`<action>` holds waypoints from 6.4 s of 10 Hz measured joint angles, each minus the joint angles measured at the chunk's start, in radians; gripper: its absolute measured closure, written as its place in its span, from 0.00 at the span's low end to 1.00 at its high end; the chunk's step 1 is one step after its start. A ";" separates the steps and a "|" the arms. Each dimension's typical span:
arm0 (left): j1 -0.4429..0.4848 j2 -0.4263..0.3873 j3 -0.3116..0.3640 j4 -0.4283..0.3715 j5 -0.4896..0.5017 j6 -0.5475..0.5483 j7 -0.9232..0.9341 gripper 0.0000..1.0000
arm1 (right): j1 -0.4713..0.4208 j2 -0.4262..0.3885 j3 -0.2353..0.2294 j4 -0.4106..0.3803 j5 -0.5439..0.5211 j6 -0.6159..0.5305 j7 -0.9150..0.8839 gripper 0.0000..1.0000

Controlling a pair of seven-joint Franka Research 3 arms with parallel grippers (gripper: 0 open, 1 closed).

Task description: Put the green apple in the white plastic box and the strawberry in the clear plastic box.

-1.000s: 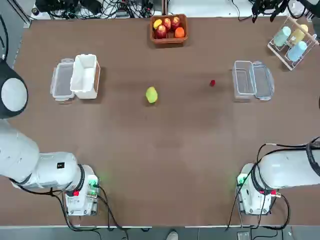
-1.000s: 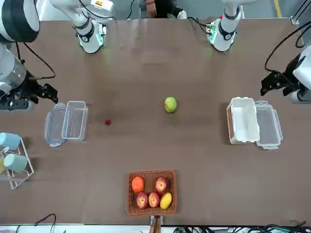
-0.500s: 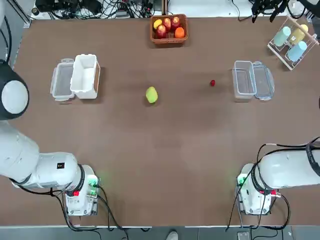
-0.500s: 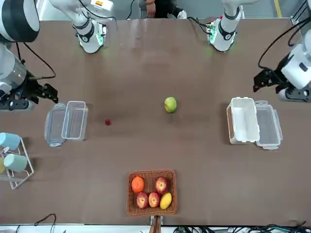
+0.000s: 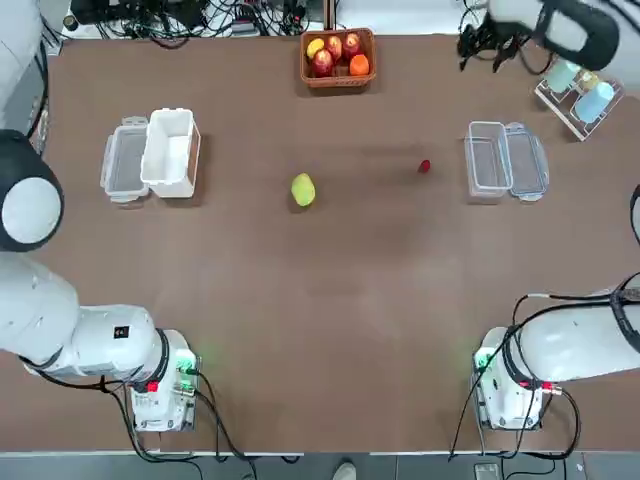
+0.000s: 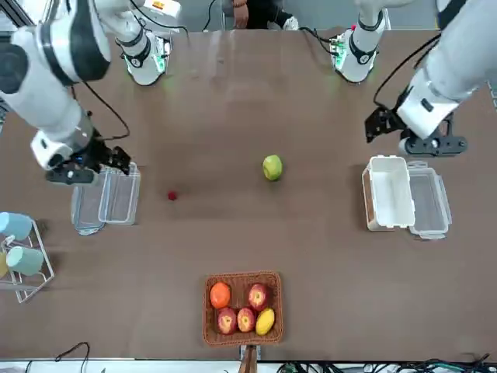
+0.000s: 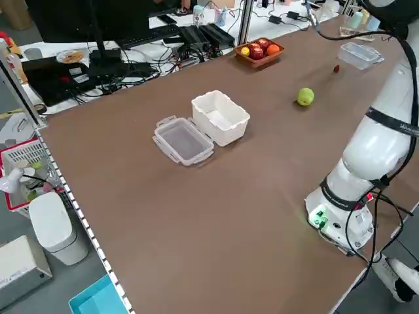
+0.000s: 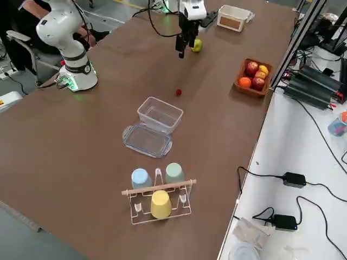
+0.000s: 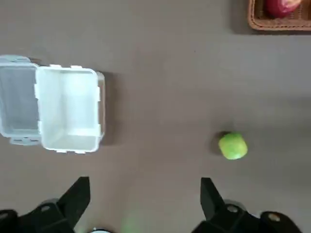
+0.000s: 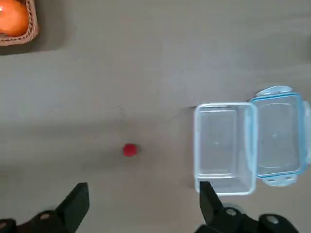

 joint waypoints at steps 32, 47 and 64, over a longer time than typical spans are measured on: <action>-0.128 0.486 -0.264 -0.533 0.276 0.919 -0.730 0.01 | 0.134 0.372 -0.008 -0.341 0.000 0.738 0.150 0.05; 0.935 0.317 -0.803 -0.348 0.305 0.216 -0.365 0.11 | 0.132 0.384 -0.014 -0.347 0.000 0.753 0.152 0.64; 0.968 0.538 -0.798 -0.328 0.578 0.174 -0.353 0.00 | -0.268 0.280 -0.030 -0.358 0.000 0.616 -0.425 0.64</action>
